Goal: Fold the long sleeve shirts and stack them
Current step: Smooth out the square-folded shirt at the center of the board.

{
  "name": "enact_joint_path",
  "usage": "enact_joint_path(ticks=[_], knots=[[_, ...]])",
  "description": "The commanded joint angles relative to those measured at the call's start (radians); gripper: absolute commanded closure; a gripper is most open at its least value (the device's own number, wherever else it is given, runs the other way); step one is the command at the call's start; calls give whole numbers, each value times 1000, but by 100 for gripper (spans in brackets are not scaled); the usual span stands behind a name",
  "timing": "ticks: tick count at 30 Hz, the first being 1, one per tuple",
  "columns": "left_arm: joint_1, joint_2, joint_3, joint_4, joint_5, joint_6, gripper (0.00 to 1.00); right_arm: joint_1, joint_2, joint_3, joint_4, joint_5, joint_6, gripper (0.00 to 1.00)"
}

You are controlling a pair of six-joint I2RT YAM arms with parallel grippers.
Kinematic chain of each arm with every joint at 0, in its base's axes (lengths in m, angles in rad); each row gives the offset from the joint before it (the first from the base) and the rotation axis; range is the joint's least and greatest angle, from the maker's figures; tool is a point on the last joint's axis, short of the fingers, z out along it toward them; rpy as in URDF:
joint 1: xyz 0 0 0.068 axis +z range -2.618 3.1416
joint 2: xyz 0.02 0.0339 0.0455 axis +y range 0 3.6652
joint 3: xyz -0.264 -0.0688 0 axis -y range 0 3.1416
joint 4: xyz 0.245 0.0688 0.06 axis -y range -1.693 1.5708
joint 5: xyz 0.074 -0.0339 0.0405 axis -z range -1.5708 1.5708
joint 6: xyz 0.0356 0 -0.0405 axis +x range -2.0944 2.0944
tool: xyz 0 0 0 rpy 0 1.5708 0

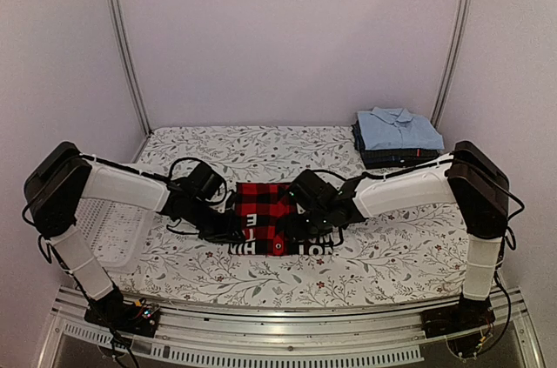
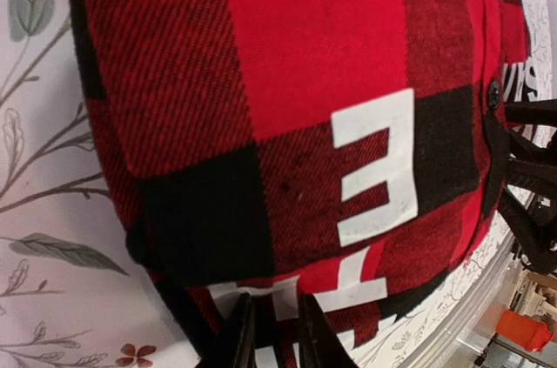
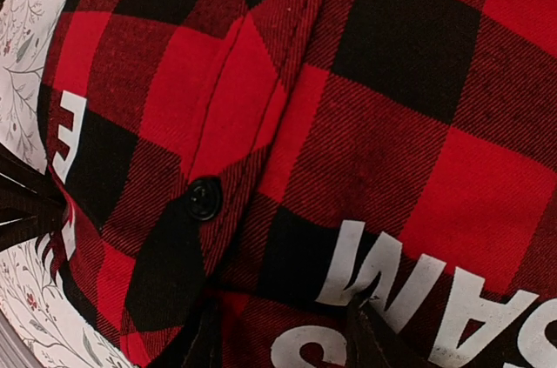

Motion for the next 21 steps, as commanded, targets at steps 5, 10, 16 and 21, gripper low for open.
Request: enact_joint_path(ticks=[5, 10, 16, 21], knots=[[-3, -118, 106, -144, -93, 12, 81, -14, -90, 116, -135, 133, -26, 52], [4, -49, 213, -147, -121, 41, 81, -59, -25, 192, -125, 118, -49, 55], [49, 130, 403, -148, -113, 75, 83, -113, 121, 337, -120, 75, -102, 57], [112, 284, 531, -150, -77, 93, 85, -167, 233, 412, -102, 6, -123, 58]])
